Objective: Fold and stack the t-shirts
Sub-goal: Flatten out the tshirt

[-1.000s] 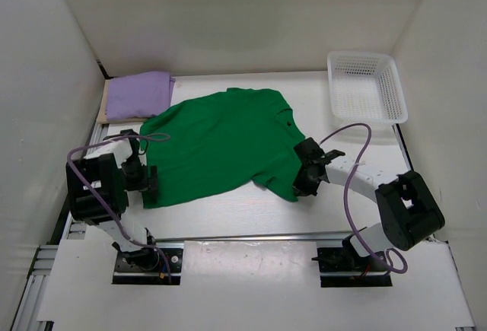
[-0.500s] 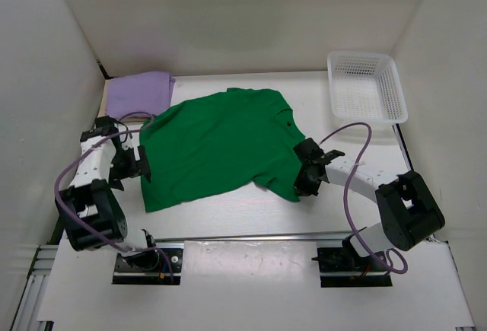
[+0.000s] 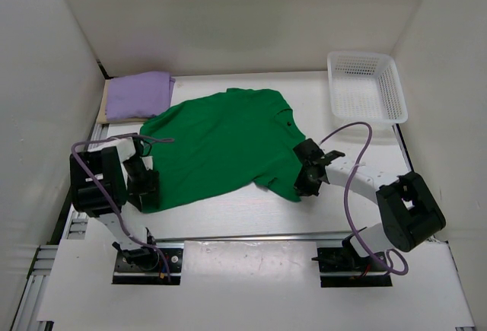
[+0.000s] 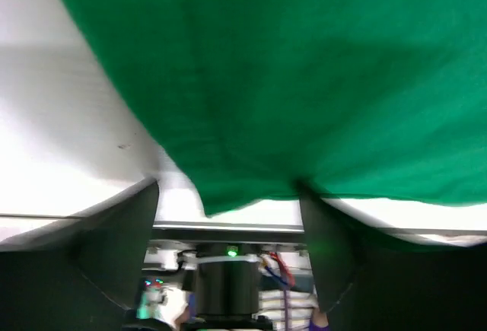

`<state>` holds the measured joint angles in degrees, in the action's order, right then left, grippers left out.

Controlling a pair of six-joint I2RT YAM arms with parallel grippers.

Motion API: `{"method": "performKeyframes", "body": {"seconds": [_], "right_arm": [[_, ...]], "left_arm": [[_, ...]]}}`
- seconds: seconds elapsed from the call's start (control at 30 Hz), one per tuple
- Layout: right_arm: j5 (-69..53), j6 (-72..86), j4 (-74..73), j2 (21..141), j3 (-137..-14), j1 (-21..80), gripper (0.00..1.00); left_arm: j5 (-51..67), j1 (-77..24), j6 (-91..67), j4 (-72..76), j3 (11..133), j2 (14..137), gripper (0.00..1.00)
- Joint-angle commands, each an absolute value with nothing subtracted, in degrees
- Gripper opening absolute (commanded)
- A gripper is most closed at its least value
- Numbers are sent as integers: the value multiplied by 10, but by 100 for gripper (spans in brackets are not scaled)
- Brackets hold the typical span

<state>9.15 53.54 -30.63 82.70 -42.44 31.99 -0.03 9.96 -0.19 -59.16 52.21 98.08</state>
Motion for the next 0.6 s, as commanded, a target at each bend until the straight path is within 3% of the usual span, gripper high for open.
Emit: {"method": "performKeyframes", "body": {"seconds": [0.0, 0.13, 0.27, 0.3, 0.43, 0.47, 0.57], "right_arm": [[113, 532, -327, 815, -413, 316, 0], [113, 526, -327, 803, -413, 300, 0], [120, 481, -332, 802, -468, 252, 0], [126, 446, -339, 811, -532, 239, 0], [126, 385, -403, 890, -769, 158, 0], [126, 379, -422, 931, -926, 123, 0], [99, 384, -461, 996, -1153, 61, 0]], "left_arm": [[0, 90, 0, -533, 526, 1004, 59], [0, 84, 0, -539, 540, 1020, 10], [5, 84, 0, -567, 603, 1020, 10], [5, 77, 0, -601, 638, 1020, 10], [12, 42, 0, -709, 979, 1106, 10], [12, 33, 0, -776, 1199, 1140, 10], [-105, -28, 0, -796, 1521, 1229, 10]]}}
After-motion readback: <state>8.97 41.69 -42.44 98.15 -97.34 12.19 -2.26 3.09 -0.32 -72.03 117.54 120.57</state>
